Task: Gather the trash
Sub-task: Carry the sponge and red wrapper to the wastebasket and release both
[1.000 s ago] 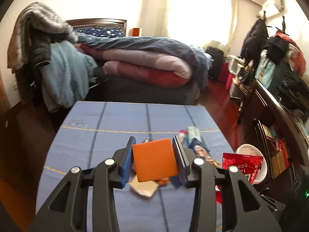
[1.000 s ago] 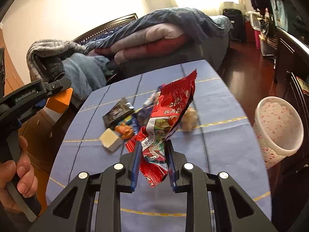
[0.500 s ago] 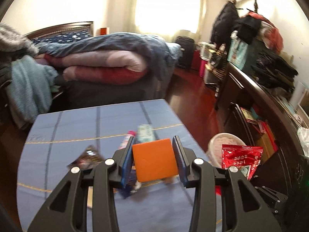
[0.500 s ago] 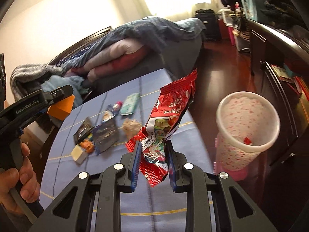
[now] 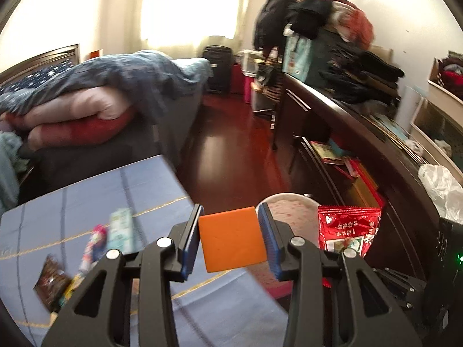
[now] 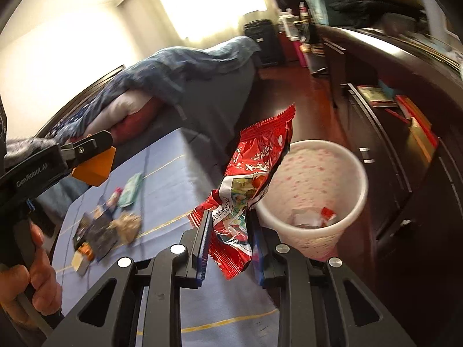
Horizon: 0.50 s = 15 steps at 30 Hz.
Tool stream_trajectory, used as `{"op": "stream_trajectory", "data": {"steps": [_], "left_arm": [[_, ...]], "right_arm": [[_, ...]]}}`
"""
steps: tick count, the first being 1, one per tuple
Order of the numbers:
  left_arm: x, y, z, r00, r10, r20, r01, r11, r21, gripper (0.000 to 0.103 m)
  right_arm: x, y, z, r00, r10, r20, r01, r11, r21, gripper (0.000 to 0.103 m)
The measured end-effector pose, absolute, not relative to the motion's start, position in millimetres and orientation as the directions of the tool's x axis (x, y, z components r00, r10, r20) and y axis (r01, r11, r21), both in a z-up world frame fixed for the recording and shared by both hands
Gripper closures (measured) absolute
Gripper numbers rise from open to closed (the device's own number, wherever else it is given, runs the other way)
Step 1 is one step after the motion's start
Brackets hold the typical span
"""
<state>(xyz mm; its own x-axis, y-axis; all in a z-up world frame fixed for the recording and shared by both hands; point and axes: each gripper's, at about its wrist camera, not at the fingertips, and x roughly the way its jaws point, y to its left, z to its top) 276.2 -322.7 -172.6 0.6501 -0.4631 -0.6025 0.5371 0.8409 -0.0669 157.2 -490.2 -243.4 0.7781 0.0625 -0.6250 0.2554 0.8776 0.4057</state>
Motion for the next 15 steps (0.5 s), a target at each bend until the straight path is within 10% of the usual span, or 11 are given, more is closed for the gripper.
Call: {"op": "stream_trajectory", "data": {"steps": [15], "left_arm": [[308.5,-441.7,-220.0,0.544,-0.533,-0.648,0.668,0.743,-0.050,0.063]], "right_arm": [[182.7,-567.9,-284.1,0.757,-0.033,-0.653,0.392,0.822,0.413,0.078]]}}
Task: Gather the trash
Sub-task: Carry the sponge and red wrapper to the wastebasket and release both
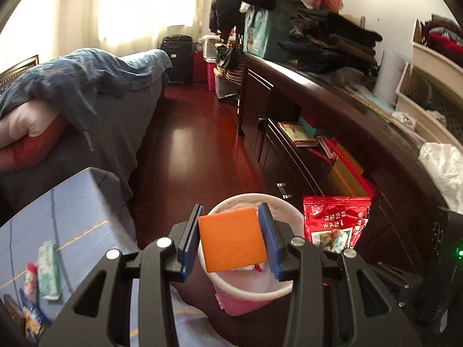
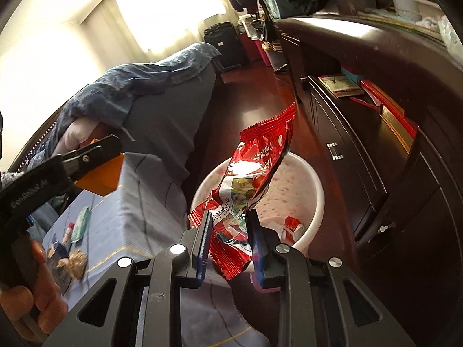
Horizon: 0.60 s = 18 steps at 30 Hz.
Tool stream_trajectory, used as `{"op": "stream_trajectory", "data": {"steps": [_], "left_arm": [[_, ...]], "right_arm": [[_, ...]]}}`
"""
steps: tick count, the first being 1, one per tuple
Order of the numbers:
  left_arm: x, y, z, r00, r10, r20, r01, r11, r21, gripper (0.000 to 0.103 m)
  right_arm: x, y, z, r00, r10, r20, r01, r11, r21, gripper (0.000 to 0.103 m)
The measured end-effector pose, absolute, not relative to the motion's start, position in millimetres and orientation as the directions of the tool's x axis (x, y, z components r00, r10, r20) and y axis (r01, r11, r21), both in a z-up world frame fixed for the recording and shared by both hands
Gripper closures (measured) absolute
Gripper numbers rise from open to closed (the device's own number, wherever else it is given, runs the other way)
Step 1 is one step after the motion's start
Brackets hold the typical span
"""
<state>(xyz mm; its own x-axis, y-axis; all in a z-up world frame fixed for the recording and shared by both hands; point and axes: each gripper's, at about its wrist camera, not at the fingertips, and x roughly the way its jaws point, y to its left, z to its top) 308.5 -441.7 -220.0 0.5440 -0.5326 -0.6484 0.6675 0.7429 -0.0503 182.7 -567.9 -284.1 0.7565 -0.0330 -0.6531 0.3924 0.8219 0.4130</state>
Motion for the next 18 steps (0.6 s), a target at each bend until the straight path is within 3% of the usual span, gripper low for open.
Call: {"op": "stream_trajectory", "data": {"steps": [6,8,11,14,18], "left_arm": [[335.6,-469.1,-247.1,0.487,-0.548,-0.680,0.684,0.724,-0.094,0.059],[345.8,-473.5,-255.0,0.471,-0.558,-0.683,0.685,0.720,-0.115,0.039],[359.0,-474.6,-260.8,0.438,-0.586,-0.682,0.685,0.709,-0.169,0.027],[366.5,-469.7,-261.8,0.440,-0.595,-0.673,0.669,0.717,-0.196,0.019],[366.1,-456.7,-253.8,0.463,-0.595,-0.657,0.659,0.727,-0.194,0.015]], "right_arm": [[208.1,-581.7,-303.5,0.734,-0.058,-0.676,0.415,0.827,0.379,0.077],[216.0,-584.0,-311.3,0.726,-0.062,-0.685,0.419,0.830,0.369,0.072],[224.9,-587.1,-320.5,0.720,-0.085,-0.689,0.427,0.837,0.343,0.064],[229.4,-590.1,-327.2,0.710,-0.098,-0.698,0.440,0.835,0.331,0.056],[225.7,-587.8,-325.5,0.708,-0.094,-0.699,0.443,0.831,0.337,0.054]]}}
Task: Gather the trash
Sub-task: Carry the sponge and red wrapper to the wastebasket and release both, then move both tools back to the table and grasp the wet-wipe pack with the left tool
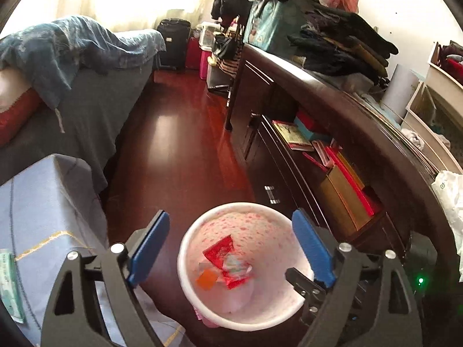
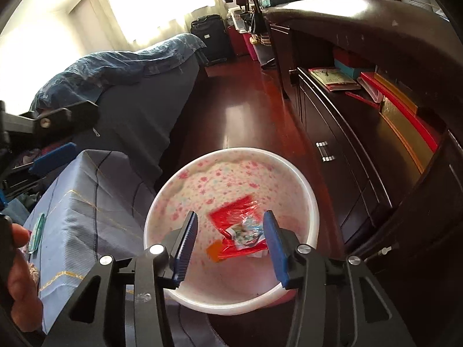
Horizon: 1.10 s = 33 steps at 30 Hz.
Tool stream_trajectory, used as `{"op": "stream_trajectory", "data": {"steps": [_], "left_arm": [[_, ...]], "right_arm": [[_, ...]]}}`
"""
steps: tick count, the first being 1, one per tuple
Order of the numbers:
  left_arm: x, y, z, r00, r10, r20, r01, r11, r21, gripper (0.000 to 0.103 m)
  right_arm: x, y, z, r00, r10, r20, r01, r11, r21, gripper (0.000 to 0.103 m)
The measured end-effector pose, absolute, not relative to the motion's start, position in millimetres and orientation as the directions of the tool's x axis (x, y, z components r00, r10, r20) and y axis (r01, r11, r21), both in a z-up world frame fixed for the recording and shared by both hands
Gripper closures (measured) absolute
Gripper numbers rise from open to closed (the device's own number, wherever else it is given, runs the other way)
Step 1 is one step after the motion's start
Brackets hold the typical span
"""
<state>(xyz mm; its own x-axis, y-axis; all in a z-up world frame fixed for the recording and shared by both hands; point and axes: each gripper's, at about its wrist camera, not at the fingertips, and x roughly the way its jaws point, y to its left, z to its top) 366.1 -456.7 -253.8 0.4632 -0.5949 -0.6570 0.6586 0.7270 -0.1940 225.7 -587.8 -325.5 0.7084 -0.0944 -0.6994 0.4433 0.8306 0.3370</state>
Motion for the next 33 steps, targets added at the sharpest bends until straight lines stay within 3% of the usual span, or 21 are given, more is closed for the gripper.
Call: {"op": "stream_trajectory", "data": {"steps": [8,17,24,30,33], "left_arm": [[349.1,-421.3,-228.9,0.545,-0.548,-0.634,0.615,0.776,-0.143,0.005],[333.6,-355.6,-203.0,0.648,-0.416,-0.638,0.493,0.868,-0.064,0.004],[373.8,-287.4,-219.0,0.655,-0.209,-0.726,0.316,0.949,0.012,0.004],[449.7,-262.9,-253.7,0.538,-0.124,-0.834,0.273,0.962,0.032,0.005],[468.7,-258.4,-269.9,0.475,-0.141,-0.869,0.282,0.959,-0.002,0.005]], "right_arm": [[214.6,-558.9,-302.9,0.715,-0.088,-0.693,0.416,0.851,0.321,0.044],[203.7,-510.3,-276.5,0.713,-0.012,-0.701,0.340,0.880,0.331,0.032],[203.6,-460.9,-260.9,0.721,0.059,-0.690,0.230,0.920,0.318,0.032],[204.0,-432.2,-252.4,0.726,0.097,-0.681,0.166,0.936,0.310,0.031],[205.5,-425.0,-250.7,0.722,0.102,-0.684,0.151,0.942,0.300,0.031]]}}
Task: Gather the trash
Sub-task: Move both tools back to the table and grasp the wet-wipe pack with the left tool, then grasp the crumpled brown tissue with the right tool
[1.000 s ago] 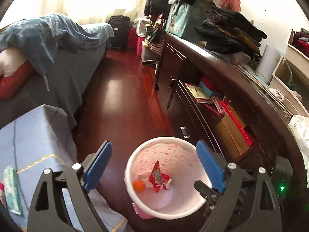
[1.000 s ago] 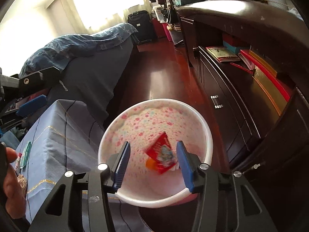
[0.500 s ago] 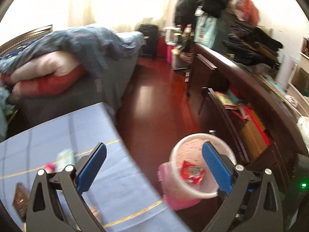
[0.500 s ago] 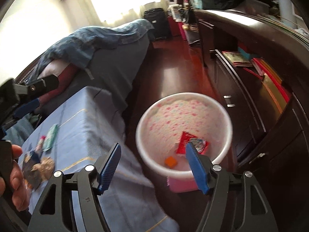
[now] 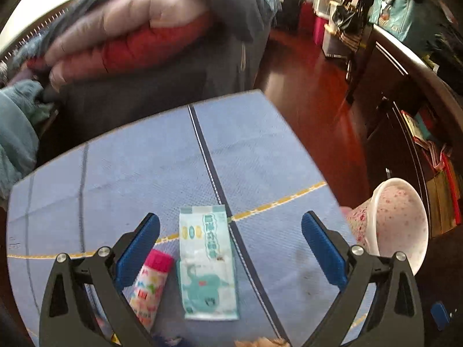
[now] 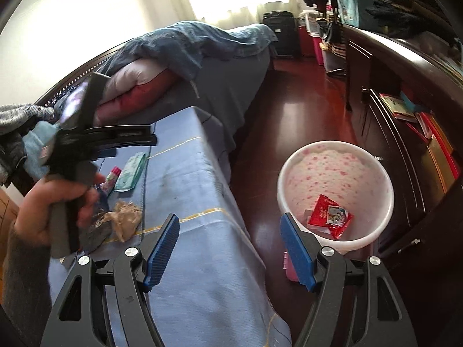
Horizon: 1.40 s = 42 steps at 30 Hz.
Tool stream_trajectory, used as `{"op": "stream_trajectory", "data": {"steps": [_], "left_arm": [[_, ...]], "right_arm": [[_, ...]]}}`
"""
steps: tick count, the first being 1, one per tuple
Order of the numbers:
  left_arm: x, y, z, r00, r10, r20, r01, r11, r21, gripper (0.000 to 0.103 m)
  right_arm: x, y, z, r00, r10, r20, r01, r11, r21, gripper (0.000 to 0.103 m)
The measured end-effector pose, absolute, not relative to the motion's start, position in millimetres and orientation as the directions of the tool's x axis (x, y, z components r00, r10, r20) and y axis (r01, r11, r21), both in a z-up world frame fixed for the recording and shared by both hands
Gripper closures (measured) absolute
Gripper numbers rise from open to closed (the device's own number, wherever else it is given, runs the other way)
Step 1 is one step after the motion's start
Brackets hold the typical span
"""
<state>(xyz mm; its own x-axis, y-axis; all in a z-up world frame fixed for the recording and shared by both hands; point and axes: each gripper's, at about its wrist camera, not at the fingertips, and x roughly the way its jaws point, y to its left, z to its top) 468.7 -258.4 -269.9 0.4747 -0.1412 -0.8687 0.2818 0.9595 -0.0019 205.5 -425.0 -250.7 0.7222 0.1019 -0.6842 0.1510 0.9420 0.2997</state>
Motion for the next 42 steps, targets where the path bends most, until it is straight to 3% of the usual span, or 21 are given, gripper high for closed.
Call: {"op": "stream_trajectory", "data": {"steps": [3,5,9,13,19,28,34,37,39,41,42], "left_arm": [[475.1,-256.3,-283.5,0.437,-0.146,-0.887,0.306,0.952,-0.006,0.009],[474.9,-253.2,-288.8,0.422,-0.151,-0.894,0.316,0.949,-0.011,0.020],[459.6,-250.6,-292.6,0.432,-0.133,-0.892,0.339,0.941,0.024,0.030],[441.7,-248.9,-287.2,0.449,-0.134,-0.884,0.350,0.936,0.036,0.060],[427.2,-236.3,-278.1,0.482,-0.178,-0.858,0.326,0.945,-0.012,0.062],[398.2,-173.7,-207.3,0.630,-0.250,-0.735,0.237,0.963,-0.125,0.061],[383.2,-141.8,-176.6,0.694,-0.228,-0.683,0.198,0.972,-0.124,0.061],[378.4,-125.1,-171.8,0.708,-0.210,-0.674,0.174,0.977,-0.121,0.061],[376.4,-112.2,-168.8,0.713,-0.211,-0.669,0.161,0.977,-0.137,0.061],[374.4,-101.8,-166.5,0.716,-0.222,-0.661,0.151,0.975,-0.163,0.061],[371.9,-97.0,-165.4,0.720,-0.229,-0.655,0.148,0.973,-0.178,0.061]], "right_arm": [[207.6,-420.7,-249.9,0.718,0.104,-0.688,0.145,0.945,0.294,0.031],[208.6,-419.6,-249.5,0.717,0.104,-0.689,0.145,0.945,0.294,0.031],[210.6,-416.3,-248.2,0.715,0.115,-0.690,0.139,0.943,0.301,0.031],[211.2,-408.5,-244.7,0.717,0.126,-0.686,0.124,0.945,0.304,0.031],[208.5,-390.7,-236.9,0.724,0.152,-0.673,0.081,0.950,0.301,0.031],[230.7,-338.1,-248.9,0.679,0.259,-0.687,-0.037,0.947,0.321,0.031],[263.6,-296.8,-266.2,0.650,0.265,-0.713,-0.085,0.957,0.278,0.032],[275.8,-285.2,-272.8,0.626,0.267,-0.733,-0.087,0.957,0.276,0.048],[279.4,-281.6,-275.2,0.612,0.263,-0.746,-0.082,0.959,0.270,0.072],[277.6,-278.6,-274.1,0.618,0.254,-0.744,-0.087,0.963,0.256,0.084],[275.7,-277.9,-273.1,0.618,0.257,-0.743,-0.093,0.962,0.256,0.085]]}}
